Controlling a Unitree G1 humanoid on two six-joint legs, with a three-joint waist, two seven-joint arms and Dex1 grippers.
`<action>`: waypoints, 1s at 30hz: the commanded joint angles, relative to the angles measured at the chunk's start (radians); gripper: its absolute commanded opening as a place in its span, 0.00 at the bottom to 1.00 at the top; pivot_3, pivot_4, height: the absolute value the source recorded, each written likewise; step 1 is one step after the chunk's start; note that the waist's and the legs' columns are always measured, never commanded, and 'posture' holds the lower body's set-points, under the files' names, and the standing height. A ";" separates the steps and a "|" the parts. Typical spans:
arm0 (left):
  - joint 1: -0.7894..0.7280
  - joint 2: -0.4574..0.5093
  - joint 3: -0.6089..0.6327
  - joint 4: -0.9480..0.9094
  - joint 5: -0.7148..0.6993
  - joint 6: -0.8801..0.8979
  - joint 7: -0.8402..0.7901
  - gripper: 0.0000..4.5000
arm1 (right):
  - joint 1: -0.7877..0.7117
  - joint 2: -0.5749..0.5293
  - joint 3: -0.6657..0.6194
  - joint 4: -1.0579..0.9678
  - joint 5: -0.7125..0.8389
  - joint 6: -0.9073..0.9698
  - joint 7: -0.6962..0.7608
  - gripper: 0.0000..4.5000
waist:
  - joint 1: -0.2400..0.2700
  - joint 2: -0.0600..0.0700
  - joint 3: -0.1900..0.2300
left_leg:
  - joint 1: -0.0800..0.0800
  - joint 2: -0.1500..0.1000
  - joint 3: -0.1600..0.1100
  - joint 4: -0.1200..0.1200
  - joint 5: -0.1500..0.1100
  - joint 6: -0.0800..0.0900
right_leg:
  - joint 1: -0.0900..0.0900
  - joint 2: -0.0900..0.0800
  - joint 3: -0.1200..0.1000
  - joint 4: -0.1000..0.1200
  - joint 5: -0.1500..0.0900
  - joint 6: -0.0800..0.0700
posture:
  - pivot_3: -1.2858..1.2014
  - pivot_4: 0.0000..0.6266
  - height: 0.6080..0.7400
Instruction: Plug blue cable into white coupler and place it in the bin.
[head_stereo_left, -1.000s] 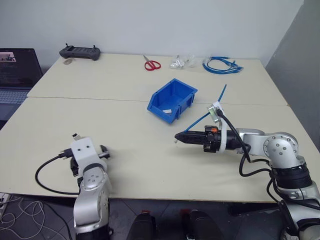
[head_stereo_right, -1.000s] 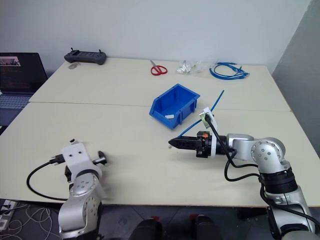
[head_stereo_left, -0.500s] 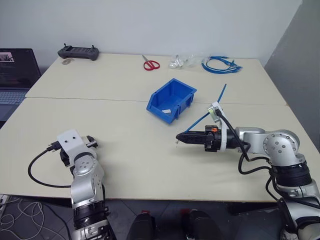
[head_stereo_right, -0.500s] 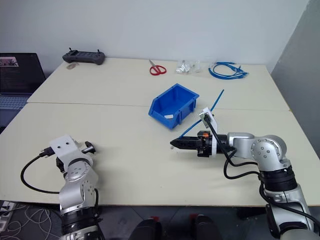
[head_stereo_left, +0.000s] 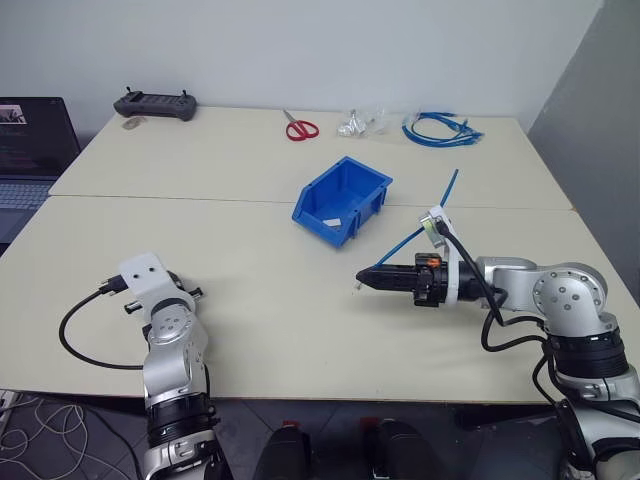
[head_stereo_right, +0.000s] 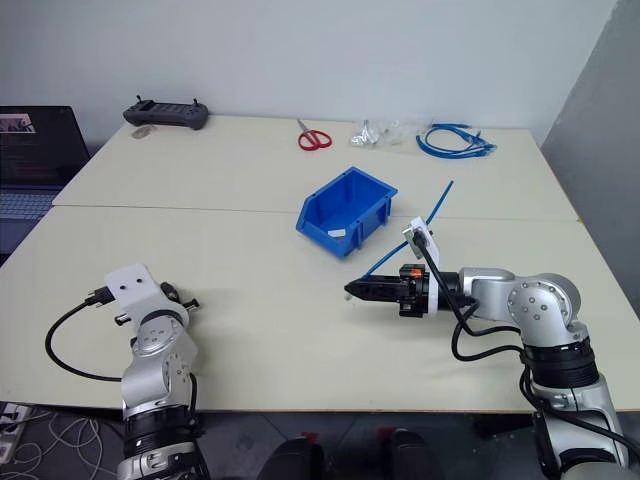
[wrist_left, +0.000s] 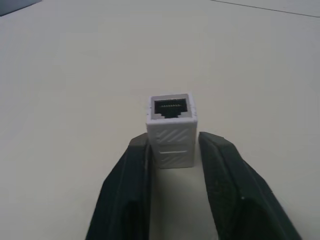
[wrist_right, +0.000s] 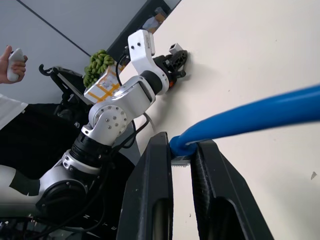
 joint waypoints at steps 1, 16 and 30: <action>-0.011 0.015 0.010 -0.022 0.009 -0.017 0.014 0.17 | -0.013 0.008 -0.035 -0.031 0.001 0.000 -0.003 0.05 | 0.000 0.000 0.000 | 0.000 0.000 0.000 0.000 0.000 0.000 | 0.000 0.000 0.000 0.000 0.000 0.000 | 0.52 0.24 1.00; -0.061 0.342 -0.319 -0.278 -0.264 0.074 -0.848 0.17 | -0.017 -0.010 -0.003 -0.126 -0.120 -0.089 0.031 0.05 | 0.000 0.000 0.000 | -0.003 -0.002 0.000 0.000 0.000 0.000 | -0.001 0.000 0.000 -0.001 0.000 0.000 | 0.52 0.24 1.00; -0.128 0.459 -0.756 0.028 -0.166 -0.250 -1.540 0.17 | -0.019 -0.073 0.186 -0.165 -0.455 -0.321 0.178 0.05 | -0.005 0.002 0.002 | -0.008 0.000 0.001 0.000 0.000 0.000 | -0.010 0.007 0.001 0.002 0.000 -0.001 | 0.52 0.24 1.00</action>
